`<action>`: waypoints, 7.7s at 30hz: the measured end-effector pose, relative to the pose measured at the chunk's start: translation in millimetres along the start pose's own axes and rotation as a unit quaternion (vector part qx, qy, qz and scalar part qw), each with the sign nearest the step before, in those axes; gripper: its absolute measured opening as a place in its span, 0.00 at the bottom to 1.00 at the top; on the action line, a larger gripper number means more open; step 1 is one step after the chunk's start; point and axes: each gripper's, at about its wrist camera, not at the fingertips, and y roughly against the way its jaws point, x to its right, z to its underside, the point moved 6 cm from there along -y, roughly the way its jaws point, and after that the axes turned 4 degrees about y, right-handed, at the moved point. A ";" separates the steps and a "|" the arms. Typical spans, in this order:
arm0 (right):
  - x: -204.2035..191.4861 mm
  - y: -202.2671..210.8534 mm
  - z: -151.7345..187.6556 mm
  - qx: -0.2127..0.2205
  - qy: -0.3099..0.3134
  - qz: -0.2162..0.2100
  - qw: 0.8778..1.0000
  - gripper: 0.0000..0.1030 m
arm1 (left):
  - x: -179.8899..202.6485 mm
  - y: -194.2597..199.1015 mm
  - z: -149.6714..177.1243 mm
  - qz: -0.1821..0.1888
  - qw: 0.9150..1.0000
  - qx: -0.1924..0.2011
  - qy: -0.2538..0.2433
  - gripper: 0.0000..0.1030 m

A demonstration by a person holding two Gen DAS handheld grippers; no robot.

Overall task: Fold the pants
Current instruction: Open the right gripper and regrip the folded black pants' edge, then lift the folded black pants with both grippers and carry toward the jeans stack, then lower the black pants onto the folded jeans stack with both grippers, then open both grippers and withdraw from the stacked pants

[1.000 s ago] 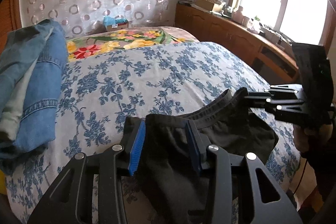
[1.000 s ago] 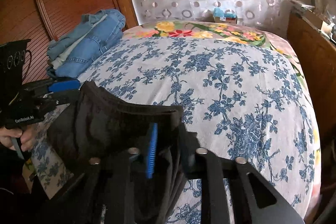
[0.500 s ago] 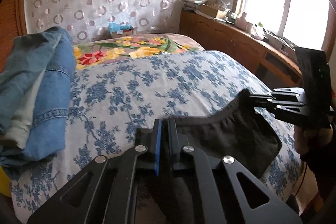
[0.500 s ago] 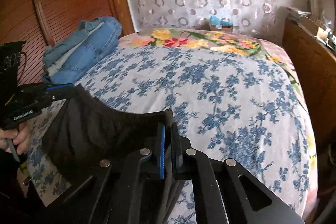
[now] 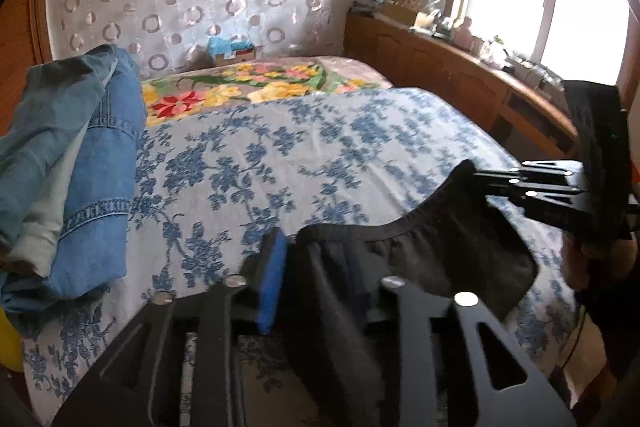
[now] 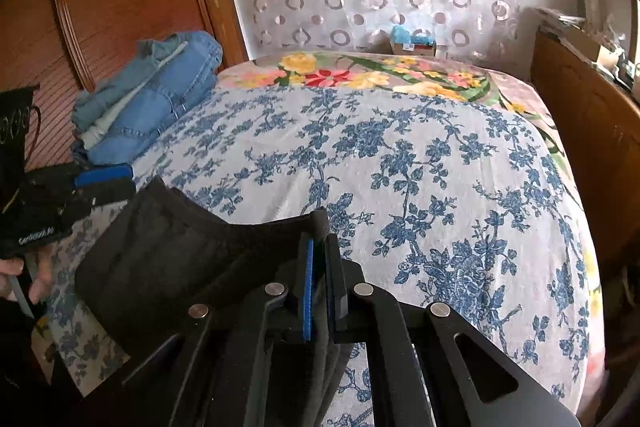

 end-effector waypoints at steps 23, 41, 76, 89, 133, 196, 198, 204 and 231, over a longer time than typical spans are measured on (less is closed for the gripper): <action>6.5 50.9 42.9 -0.004 -0.051 0.019 0.999 0.41 | -2.7 -6.0 14.3 -0.034 0.999 -0.019 -0.003 0.74; 8.1 15.6 37.1 -0.048 -0.053 0.017 0.997 0.41 | -12.3 -29.5 27.9 -0.045 0.997 -0.058 0.006 0.74; -11.5 36.5 5.3 0.029 -0.020 -0.018 0.999 0.05 | 6.3 30.3 -8.8 0.034 0.999 0.017 0.015 0.13; -42.0 59.4 -67.5 0.089 0.051 -0.048 0.994 0.05 | -28.8 89.9 -52.9 -0.008 0.995 0.097 0.023 0.13; -125.9 -191.7 -283.3 0.106 0.223 -0.151 0.957 0.05 | -203.0 114.4 -61.1 -0.130 0.956 0.192 0.181 0.13; -85.8 -62.9 -157.5 0.097 0.110 -0.131 0.980 0.13 | -140.6 157.9 -28.6 -0.192 0.965 0.144 0.104 0.90; -85.4 -56.1 -153.4 0.100 0.109 -0.131 0.980 0.14 | -136.7 159.0 -27.0 -0.190 0.966 0.141 0.102 0.90; -83.7 -40.6 -143.7 0.107 0.101 -0.123 0.981 0.25 | -121.2 165.5 -23.8 -0.190 0.967 0.144 0.092 0.90; -59.6 55.9 -58.0 0.138 0.038 -0.032 0.989 0.59 | -9.7 152.0 -2.2 -0.117 0.984 0.128 0.039 0.90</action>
